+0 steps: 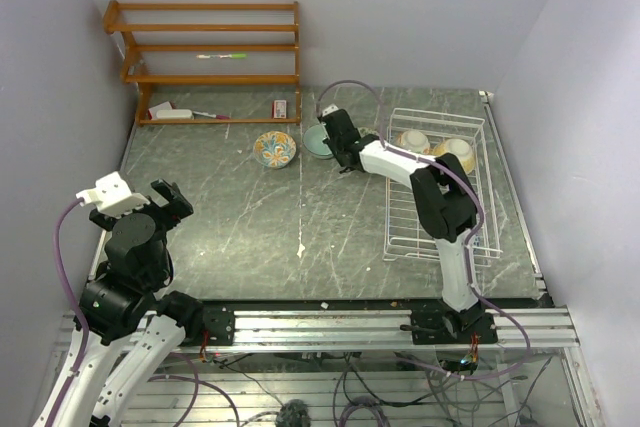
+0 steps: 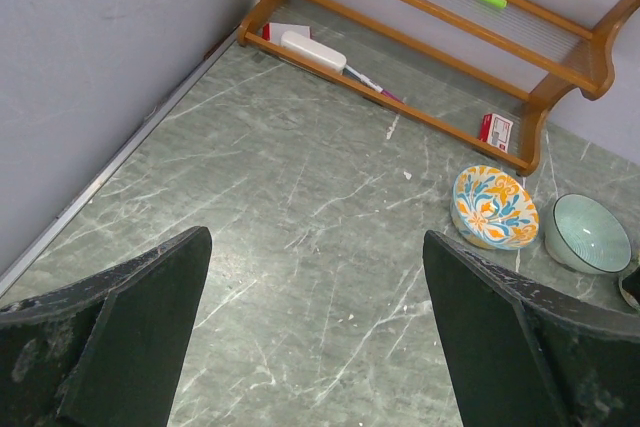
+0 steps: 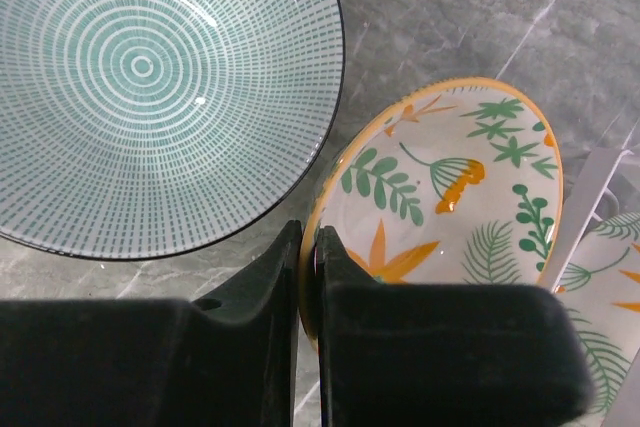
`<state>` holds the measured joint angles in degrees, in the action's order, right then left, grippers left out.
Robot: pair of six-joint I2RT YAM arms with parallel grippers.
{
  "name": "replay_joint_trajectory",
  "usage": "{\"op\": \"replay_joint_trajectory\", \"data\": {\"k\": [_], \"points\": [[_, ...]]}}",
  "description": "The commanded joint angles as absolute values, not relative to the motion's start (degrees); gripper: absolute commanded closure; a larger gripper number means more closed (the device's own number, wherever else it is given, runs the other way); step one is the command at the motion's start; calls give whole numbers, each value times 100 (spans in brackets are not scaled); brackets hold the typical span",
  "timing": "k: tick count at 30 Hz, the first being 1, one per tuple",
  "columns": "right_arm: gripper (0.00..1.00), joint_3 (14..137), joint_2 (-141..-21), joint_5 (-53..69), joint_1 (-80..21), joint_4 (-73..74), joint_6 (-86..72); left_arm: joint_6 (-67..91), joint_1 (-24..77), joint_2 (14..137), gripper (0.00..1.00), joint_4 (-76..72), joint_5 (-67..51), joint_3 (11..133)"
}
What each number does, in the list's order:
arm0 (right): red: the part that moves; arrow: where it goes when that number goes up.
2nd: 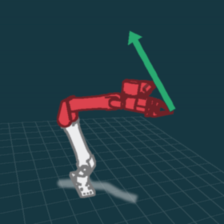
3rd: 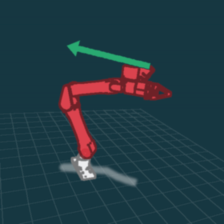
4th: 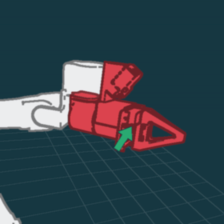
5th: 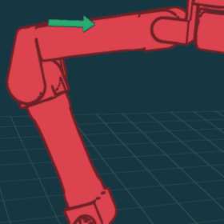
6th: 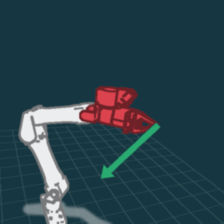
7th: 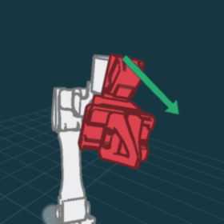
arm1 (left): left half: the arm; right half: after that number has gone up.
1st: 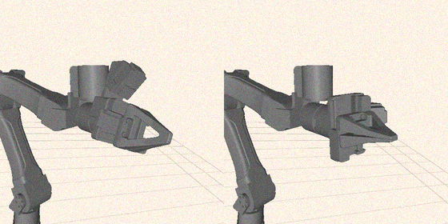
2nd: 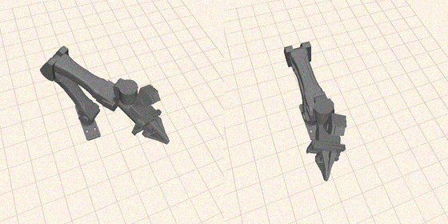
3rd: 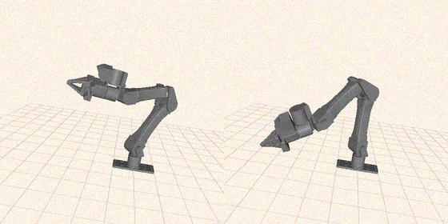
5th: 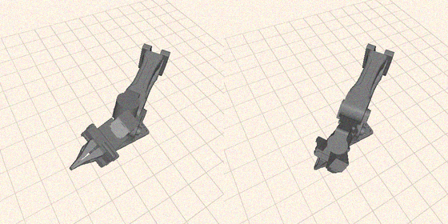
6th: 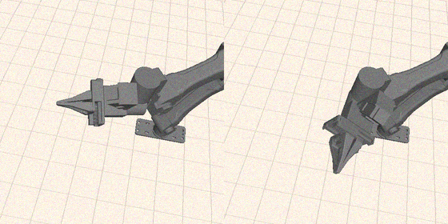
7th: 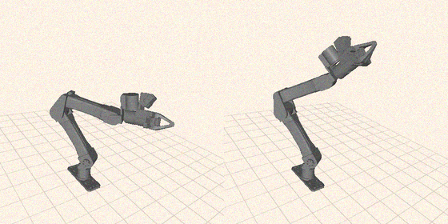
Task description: Load the bowls into the dish rack
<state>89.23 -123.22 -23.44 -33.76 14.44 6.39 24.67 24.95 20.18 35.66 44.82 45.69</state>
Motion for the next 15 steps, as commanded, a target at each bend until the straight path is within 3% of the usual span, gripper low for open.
{"op": "replay_joint_trajectory", "data": {"k": [1,15], "points": [[97,8685,-11940,-2398,-3296,1318,455,2495,2452,2013,2,3519,4586,4590],[98,8068,-9317,-287,-3281,786,-448,2552,2452,1883,2,3542,4546,4585]]}}
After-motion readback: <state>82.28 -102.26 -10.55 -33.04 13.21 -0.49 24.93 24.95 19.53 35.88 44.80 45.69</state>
